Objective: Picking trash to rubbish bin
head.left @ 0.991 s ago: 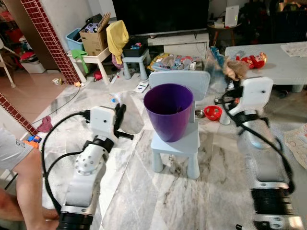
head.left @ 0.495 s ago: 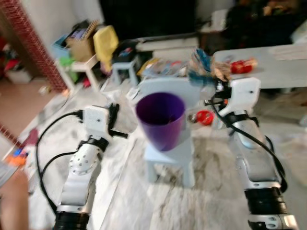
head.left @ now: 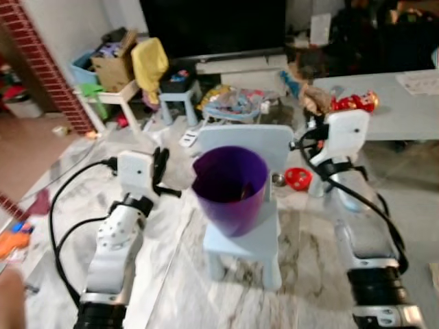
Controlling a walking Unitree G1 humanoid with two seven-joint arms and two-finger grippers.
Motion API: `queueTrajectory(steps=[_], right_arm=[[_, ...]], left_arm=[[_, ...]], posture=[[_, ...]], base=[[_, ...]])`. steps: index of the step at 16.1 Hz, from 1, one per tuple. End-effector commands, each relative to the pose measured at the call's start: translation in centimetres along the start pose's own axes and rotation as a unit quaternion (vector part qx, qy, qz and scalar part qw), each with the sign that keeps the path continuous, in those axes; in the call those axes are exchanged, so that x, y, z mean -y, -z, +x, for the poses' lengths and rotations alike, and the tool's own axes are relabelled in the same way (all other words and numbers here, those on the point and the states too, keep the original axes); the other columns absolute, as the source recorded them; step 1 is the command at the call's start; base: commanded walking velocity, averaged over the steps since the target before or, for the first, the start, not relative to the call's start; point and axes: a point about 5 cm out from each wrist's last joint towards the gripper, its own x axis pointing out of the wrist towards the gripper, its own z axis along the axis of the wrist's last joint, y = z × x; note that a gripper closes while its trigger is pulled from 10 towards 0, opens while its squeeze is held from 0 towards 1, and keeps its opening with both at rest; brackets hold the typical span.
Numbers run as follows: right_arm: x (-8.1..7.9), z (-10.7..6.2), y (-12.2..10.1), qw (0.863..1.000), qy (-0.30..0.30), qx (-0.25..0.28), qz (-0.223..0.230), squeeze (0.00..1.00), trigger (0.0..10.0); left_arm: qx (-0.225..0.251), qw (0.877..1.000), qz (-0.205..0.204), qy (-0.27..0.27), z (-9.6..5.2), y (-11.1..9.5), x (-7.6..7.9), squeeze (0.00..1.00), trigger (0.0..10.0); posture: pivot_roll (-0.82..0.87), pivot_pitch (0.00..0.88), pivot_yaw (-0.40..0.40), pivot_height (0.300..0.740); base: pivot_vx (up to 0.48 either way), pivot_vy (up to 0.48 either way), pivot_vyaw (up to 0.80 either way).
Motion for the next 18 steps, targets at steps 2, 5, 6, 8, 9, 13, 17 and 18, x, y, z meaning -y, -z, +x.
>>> queueTrajectory(steps=[2,5,6,8,9,13,17,18], right_arm=[[0.2,0.0,-0.2,1.0,0.003,0.005,-0.001,0.0,0.0],[0.1,0.0,-0.2,1.0,0.004,0.005,0.002,0.0,0.0],[0.2,-0.1,-0.2,1.0,0.004,0.006,0.003,0.0,0.0],[0.2,-0.6,0.1,1.0,0.001,0.002,0.005,0.0,0.0],[0.1,-0.7,0.2,1.0,-0.001,0.0,0.005,0.0,0.0],[-0.5,-1.9,1.1,1.0,-0.012,-0.01,0.004,0.0,0.0],[-1.5,-3.2,1.9,0.999,-0.033,-0.025,-0.004,0.0,0.0],[-1.6,-3.3,1.9,0.999,-0.037,-0.025,-0.009,0.0,0.0]], left_arm=[[0.004,1.0,0.001,0.005,0.1,-0.3,0.1,0.0,0.0],[0.002,1.0,0.0,0.008,0.1,-0.1,0.2,0.0,0.0],[0.001,1.0,0.0,0.008,0.1,0.0,0.3,0.0,0.0],[-0.002,1.0,-0.005,0.013,0.0,0.5,0.7,0.0,0.0],[-0.003,1.0,-0.006,0.013,0.0,0.6,0.7,0.0,0.0],[-0.013,1.0,0.001,-0.003,-0.7,2.0,0.2,0.0,0.0],[-0.028,1.0,-0.004,-0.011,-0.9,3.2,0.3,0.0,0.0],[-0.028,1.0,-0.005,-0.01,-0.9,3.3,0.4,0.0,0.0]], posture=[[0.04,0.0,0.12,0.74],[0.04,0.0,0.119,0.74],[0.04,0.0,0.118,0.74],[0.03,0.0,0.113,0.74],[0.03,0.0,0.108,0.74],[0.02,0.0,0.094,0.74],[0.0,0.0,0.089,0.74],[0.0,0.0,0.089,0.74]], base=[[0.459,0.0,0.0],[0.451,0.0,0.0],[0.42,0.0,0.0],[0.0,0.0,0.0],[0.0,0.0,0.0],[0.0,0.0,0.0],[0.0,0.0,0.0],[0.0,0.0,0.0]])
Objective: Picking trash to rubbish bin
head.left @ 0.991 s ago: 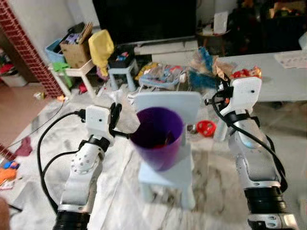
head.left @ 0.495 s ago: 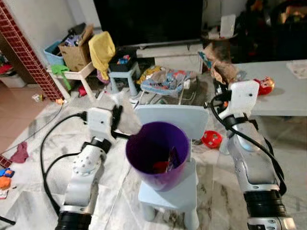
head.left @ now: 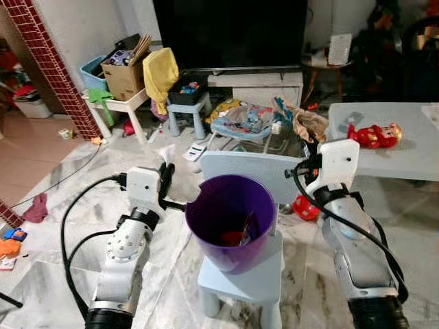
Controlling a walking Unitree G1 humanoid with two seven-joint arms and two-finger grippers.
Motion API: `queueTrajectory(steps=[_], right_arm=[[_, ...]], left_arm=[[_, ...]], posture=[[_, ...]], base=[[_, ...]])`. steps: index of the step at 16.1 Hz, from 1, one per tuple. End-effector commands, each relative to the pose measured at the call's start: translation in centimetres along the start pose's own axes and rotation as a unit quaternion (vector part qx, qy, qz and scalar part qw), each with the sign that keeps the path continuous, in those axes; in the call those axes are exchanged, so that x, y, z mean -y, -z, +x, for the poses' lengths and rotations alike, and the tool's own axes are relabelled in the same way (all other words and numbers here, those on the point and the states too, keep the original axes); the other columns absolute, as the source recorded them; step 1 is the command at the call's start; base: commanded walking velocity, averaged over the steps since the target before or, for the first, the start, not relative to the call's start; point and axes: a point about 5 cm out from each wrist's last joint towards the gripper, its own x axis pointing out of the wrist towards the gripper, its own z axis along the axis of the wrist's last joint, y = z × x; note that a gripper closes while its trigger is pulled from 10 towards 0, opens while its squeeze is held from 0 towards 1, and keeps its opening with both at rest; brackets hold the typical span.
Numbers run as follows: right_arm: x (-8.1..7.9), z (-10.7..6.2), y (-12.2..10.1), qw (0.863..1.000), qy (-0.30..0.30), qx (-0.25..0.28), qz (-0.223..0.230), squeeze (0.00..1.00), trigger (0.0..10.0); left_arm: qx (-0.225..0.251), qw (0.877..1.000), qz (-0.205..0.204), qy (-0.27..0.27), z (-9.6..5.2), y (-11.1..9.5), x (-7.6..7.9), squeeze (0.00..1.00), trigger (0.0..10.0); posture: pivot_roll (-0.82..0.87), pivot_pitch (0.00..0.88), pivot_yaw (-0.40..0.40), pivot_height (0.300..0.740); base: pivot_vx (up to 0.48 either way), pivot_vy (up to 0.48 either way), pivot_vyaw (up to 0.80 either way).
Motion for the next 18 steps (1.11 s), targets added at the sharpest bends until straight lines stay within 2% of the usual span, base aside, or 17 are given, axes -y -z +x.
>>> queueTrajectory(steps=[1,4,14,18], right_arm=[[-0.4,0.0,-0.5,1.0,-0.014,0.011,-0.01,0.0,0.0],[-0.2,0.1,-0.7,1.0,-0.017,0.012,-0.016,0.0,0.0],[-0.2,0.2,-0.8,1.0,-0.012,0.013,-0.014,0.0,0.0],[-0.3,0.2,-0.8,1.0,-0.011,0.014,-0.014,0.0,0.0]], left_arm=[[0.003,1.0,0.004,-0.001,0.3,0.0,0.0,0.0,0.0],[0.016,1.0,0.001,0.004,0.7,-0.2,0.3,0.0,0.0],[0.017,1.0,-0.007,0.004,0.8,0.2,0.5,0.0,0.0],[0.003,1.0,-0.017,0.009,0.7,0.9,0.7,0.0,0.0]], posture=[[-0.01,0.0,0.086,0.74],[-0.02,0.0,0.081,0.74],[-0.02,0.0,0.08,0.74],[-0.02,0.0,0.081,0.74]], base=[[0.0,0.0,0.0],[0.106,0.0,0.8],[0.411,0.0,0.0],[0.0,0.0,0.0]])
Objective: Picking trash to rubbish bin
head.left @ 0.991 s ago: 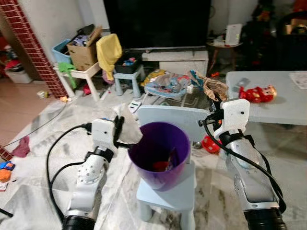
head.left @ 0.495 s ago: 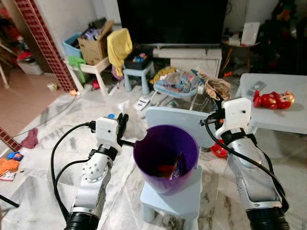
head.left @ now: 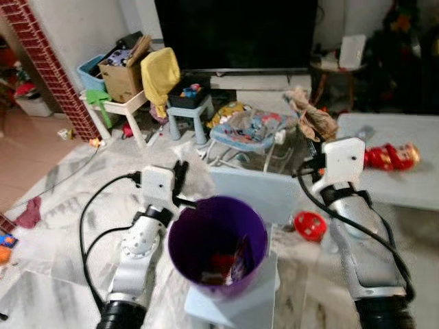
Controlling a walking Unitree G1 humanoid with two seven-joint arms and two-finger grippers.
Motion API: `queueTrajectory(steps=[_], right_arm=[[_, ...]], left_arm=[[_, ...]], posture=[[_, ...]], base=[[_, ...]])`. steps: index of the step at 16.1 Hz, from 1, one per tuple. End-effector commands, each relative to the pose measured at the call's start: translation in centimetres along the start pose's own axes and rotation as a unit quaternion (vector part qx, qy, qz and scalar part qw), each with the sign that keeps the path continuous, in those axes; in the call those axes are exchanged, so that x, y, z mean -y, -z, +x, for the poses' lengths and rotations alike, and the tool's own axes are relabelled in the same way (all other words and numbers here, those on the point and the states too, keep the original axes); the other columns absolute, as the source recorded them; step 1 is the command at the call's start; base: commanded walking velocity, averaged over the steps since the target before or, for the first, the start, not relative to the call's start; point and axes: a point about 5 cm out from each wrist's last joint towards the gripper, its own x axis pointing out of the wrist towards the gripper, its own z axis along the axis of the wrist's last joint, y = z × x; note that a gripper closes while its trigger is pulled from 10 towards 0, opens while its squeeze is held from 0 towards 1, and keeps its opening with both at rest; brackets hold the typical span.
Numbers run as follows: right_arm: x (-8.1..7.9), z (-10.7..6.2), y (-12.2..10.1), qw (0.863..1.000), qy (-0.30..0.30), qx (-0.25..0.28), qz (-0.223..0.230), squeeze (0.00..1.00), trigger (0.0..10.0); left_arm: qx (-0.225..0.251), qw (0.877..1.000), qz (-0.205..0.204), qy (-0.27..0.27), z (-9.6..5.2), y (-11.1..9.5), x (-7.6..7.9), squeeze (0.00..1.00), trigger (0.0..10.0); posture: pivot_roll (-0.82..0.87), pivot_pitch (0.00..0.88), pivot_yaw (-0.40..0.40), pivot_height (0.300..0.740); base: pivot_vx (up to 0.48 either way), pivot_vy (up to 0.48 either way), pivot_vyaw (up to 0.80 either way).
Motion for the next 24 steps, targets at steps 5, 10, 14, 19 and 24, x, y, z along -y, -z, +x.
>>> queueTrajectory(steps=[5,10,14,19,24], right_arm=[[-0.4,0.0,-0.4,1.0,-0.006,0.006,0.003,0.0,0.0],[-0.4,0.4,-0.7,1.0,-0.01,0.01,0.002,0.0,0.0],[-0.1,0.5,-0.8,1.0,-0.008,0.011,-0.004,0.0,0.0],[-0.4,0.3,-0.9,1.0,-0.008,0.014,-0.003,0.0,0.0],[-0.5,0.3,-0.7,1.0,-0.009,0.011,-0.004,0.0,0.0]], left_arm=[[-0.034,0.999,-0.005,-0.005,-0.9,1.7,-0.5,0.0,0.0],[-0.153,0.985,-0.084,-0.002,-1.0,6.0,0.1,0.0,0.0],[-0.206,0.968,-0.145,0.01,-0.6,7.6,0.3,1.0,10.0],[-0.247,0.953,-0.175,0.034,-0.7,8.9,1.0,1.0,10.0],[-0.235,0.959,-0.152,0.045,-0.9,8.7,0.7,1.0,10.0]], posture=[[-0.02,0.0,0.079,0.74],[-0.03,0.0,0.076,0.74],[-0.04,0.0,0.08,0.74],[-0.04,0.0,0.09,0.74],[-0.03,0.001,0.095,0.74]], base=[[0.0,0.0,0.0],[0.0,0.0,0.0],[0.0,0.0,0.0],[0.0,0.0,0.0],[0.0,0.0,0.0]])
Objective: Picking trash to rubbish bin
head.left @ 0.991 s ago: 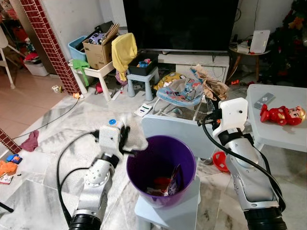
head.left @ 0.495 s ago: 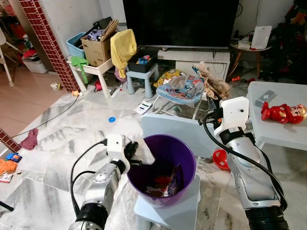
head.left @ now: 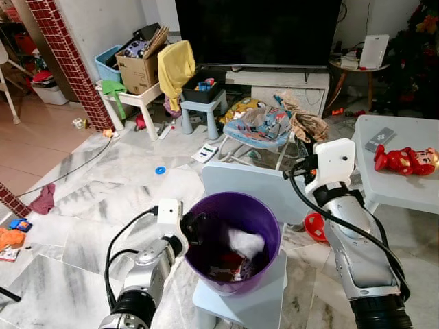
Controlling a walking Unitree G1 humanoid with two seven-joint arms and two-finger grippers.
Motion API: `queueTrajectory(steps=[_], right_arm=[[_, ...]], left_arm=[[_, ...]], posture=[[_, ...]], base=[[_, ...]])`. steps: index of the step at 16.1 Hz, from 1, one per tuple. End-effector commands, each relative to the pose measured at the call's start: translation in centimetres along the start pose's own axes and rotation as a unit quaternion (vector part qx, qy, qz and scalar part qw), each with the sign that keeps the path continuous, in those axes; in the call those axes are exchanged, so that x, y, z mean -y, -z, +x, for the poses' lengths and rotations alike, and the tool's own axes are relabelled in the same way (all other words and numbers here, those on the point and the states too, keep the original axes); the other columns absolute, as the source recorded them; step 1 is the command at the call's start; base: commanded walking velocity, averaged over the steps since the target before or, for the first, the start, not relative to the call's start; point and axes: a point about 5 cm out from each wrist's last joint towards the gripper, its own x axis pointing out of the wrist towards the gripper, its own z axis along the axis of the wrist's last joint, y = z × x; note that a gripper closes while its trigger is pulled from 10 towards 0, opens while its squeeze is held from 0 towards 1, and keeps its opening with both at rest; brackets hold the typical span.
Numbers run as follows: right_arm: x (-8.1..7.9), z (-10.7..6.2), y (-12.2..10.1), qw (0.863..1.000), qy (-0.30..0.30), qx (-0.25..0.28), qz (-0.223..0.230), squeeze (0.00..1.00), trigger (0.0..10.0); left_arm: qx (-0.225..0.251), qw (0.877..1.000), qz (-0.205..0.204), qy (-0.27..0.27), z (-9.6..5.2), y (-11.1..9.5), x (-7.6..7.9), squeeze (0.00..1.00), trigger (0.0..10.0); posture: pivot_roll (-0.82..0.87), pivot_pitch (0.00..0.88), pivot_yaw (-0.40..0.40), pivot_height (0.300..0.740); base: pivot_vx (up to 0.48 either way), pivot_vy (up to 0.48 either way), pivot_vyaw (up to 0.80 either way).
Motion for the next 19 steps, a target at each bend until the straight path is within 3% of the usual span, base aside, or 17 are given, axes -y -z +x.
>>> queueTrajectory(steps=[1,3,6,7,9,11,13,15,16,17,18,19], right_arm=[[-0.4,0.2,-0.4,1.0,-0.006,0.01,-0.002,0.0,0.0],[-1.9,0.4,1.0,0.999,-0.048,-0.009,-0.012,0.0,0.0],[-4.5,0.7,3.7,0.991,-0.124,-0.05,-0.021,0.0,0.0],[-5.8,0.6,5.1,0.983,-0.165,-0.074,-0.02,0.0,0.0],[-6.9,0.5,6.6,0.975,-0.194,-0.102,-0.023,0.0,0.0],[-8.2,0.0,8.4,0.963,-0.231,-0.136,-0.033,0.0,0.0],[-8.8,-0.7,10.2,0.952,-0.247,-0.176,-0.051,0.0,0.0],[-8.9,-2.1,12.4,0.936,-0.248,-0.228,-0.1,0.0,0.0],[-8.7,-2.5,13.0,0.932,-0.243,-0.242,-0.12,0.0,0.0],[-8.6,-2.6,13.2,0.93,-0.241,-0.246,-0.129,0.0,0.0],[-8.5,-2.5,13.3,0.93,-0.237,-0.248,-0.135,0.0,0.0],[-8.5,-2.4,13.2,0.93,-0.236,-0.246,-0.136,0.0,0.0]], left_arm=[[0.02,0.999,0.029,-0.003,-0.4,-1.1,-0.6,1.0,10.0],[0.038,0.998,0.045,0.009,-2.2,-2.2,-0.8,1.0,10.0],[0.029,0.998,0.055,-0.009,-4.9,-1.8,-1.7,1.0,10.0],[0.027,0.997,0.06,-0.031,-6.0,-1.6,-2.4,1.0,10.0],[0.019,0.997,0.052,-0.049,-7.4,-1.5,-2.8,1.0,10.0],[0.003,0.998,0.041,-0.05,-8.9,-1.4,-2.6,1.0,10.0],[-0.011,0.998,0.043,-0.051,-9.6,-0.9,-2.6,1.0,10.0],[-0.031,0.999,0.006,-0.042,-10.0,-0.5,-2.1,1.0,10.0],[-0.038,0.998,-0.003,-0.041,-10.1,-0.4,-2.0,0.91,10.0],[-0.043,0.998,-0.009,-0.041,-10.2,-0.4,-1.9,0.91,10.0],[-0.048,0.998,-0.008,-0.044,-10.3,-0.3,-2.0,0.0,10.0],[-0.053,0.998,-0.011,-0.04,-10.3,-0.2,-1.9,0.0,10.0]], posture=[[-0.02,0.005,0.098,0.74],[0.02,0.012,0.1,0.74],[0.06,0.016,0.097,0.74],[0.08,0.018,0.096,0.74],[0.1,0.019,0.089,0.74],[0.11,0.02,0.083,0.74],[0.11,0.018,0.081,0.74],[0.13,0.018,0.077,0.74],[0.13,0.019,0.077,0.74],[0.13,0.019,0.077,0.74],[0.13,0.021,0.078,0.74],[0.12,0.022,0.078,0.74]], base=[[0.0,0.0,0.0],[0.0,0.0,0.0],[0.0,0.0,0.0],[0.0,0.0,0.0],[0.0,0.0,0.0],[0.0,0.0,0.0],[0.0,0.0,0.0],[0.0,0.0,0.0],[0.0,0.0,0.0],[0.0,0.0,0.0],[0.0,0.0,0.0],[0.0,0.0,0.0]])
